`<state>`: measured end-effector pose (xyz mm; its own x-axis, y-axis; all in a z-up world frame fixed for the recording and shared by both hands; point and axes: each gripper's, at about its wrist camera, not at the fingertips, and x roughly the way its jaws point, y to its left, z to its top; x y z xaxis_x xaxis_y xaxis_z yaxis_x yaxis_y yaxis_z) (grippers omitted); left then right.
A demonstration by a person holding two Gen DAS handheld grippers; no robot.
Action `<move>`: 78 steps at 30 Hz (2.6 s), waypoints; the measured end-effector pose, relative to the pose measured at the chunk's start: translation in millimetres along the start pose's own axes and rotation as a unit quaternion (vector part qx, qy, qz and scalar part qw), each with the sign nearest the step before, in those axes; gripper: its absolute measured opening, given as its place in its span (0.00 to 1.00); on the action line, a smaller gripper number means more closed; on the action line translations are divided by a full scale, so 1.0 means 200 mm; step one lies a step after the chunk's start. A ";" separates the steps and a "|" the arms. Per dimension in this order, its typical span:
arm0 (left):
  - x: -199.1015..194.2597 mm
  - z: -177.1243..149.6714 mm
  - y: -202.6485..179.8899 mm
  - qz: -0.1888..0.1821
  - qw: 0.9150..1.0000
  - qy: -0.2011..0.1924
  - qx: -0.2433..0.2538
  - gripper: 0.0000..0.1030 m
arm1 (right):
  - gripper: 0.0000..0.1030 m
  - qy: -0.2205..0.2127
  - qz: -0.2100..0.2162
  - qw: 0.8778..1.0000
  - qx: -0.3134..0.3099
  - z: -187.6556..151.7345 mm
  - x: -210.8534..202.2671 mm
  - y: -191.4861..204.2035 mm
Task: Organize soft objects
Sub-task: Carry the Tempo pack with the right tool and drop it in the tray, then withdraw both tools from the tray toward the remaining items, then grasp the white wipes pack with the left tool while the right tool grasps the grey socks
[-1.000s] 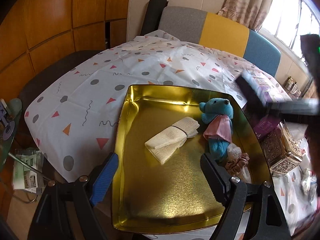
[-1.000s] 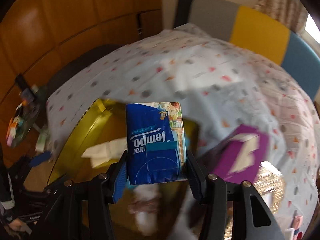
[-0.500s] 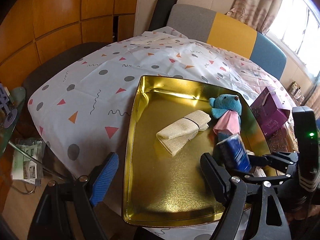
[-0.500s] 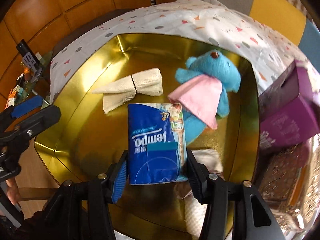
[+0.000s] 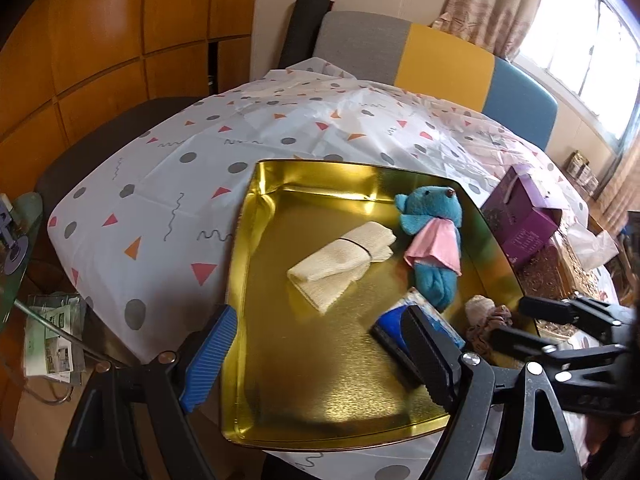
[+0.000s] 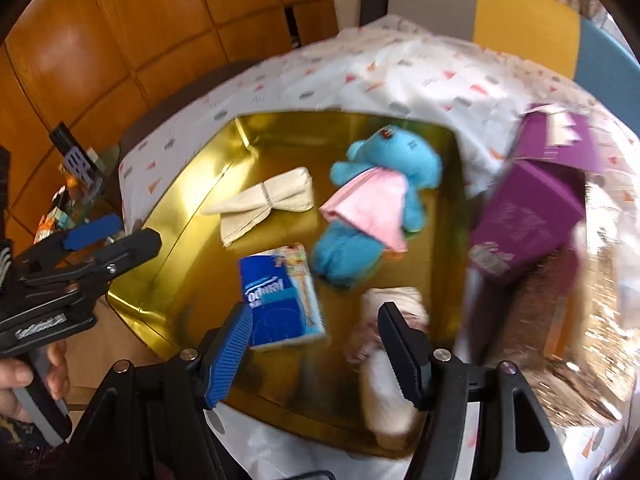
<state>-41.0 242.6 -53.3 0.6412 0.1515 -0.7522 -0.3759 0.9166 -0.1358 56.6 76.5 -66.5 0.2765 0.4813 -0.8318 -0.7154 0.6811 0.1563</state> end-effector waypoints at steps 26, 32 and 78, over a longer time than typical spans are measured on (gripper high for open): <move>-0.13 -0.06 -0.55 -0.140 0.977 -0.010 0.162 0.82 | 0.64 -0.104 -0.207 0.904 0.359 -0.83 -0.92 -1.27; -0.15 -0.08 -0.66 -0.170 0.968 -0.006 0.187 0.82 | 0.64 -0.131 -0.243 0.819 0.503 -1.10 -1.16 -1.59; 0.04 -0.40 -2.29 -0.312 0.845 0.121 0.417 0.82 | 0.64 -0.144 -0.211 0.726 0.639 -1.59 -1.21 -2.15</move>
<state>83.2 -205.7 -47.6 0.3471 -0.4456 -0.8252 0.6515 0.7475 -0.1297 92.7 -509.5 -101.9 0.5529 0.0521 -0.8316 0.5991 0.6688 0.4402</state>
